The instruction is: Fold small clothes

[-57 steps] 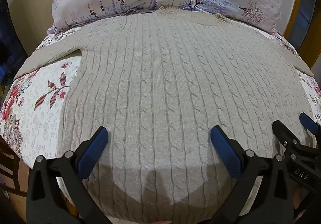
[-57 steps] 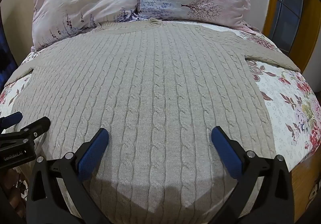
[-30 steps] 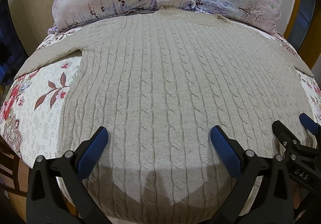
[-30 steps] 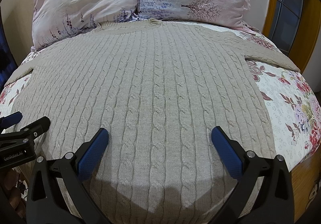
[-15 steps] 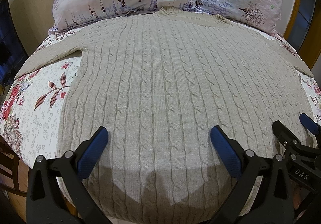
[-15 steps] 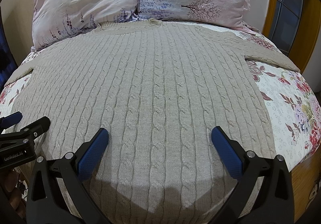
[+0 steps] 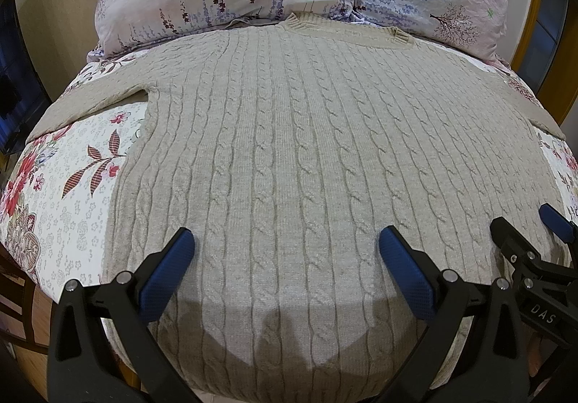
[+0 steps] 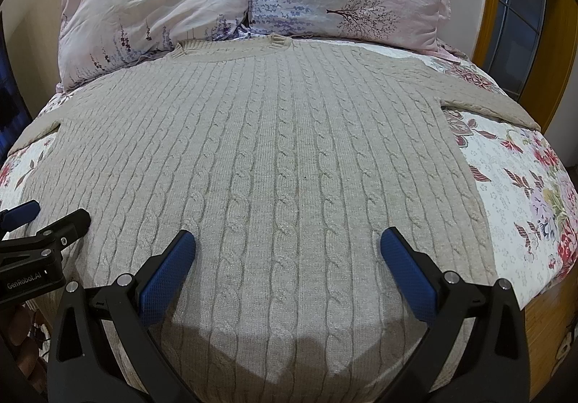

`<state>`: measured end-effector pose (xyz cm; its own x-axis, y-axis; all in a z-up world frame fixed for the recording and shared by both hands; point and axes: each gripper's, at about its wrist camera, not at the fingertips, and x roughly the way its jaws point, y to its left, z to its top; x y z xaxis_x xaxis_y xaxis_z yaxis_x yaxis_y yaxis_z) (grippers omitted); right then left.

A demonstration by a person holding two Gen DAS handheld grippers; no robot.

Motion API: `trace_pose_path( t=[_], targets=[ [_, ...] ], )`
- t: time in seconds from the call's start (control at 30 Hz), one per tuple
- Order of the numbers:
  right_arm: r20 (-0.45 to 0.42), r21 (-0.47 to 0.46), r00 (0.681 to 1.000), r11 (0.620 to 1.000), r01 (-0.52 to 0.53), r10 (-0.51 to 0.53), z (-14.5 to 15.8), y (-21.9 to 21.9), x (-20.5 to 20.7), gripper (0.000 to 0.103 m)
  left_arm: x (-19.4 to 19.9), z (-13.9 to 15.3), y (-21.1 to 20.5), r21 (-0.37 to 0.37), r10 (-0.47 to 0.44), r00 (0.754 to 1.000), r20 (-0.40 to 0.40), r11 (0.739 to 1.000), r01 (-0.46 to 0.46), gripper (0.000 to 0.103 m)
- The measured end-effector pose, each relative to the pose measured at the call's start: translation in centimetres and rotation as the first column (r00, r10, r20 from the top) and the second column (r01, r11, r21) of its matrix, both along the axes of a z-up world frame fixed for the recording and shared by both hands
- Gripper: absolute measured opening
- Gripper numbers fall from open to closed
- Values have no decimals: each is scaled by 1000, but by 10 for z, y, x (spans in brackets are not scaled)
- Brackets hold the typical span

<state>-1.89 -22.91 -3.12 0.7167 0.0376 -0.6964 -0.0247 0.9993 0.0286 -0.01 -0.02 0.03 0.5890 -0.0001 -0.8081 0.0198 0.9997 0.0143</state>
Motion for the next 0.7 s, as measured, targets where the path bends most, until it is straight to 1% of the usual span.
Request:
trace_pose_path(
  t=[0.33,0.7],
  targets=[
    [-8,-2,1000,1000,-12,12,1,1,2,102,0,0,0,0,-1,1000,1,1000,1,101],
    [-7,-8,998,998,-61,61,0,0,6,102,0,0,0,0,-1,1000,1,1000,1,101]
  ],
)
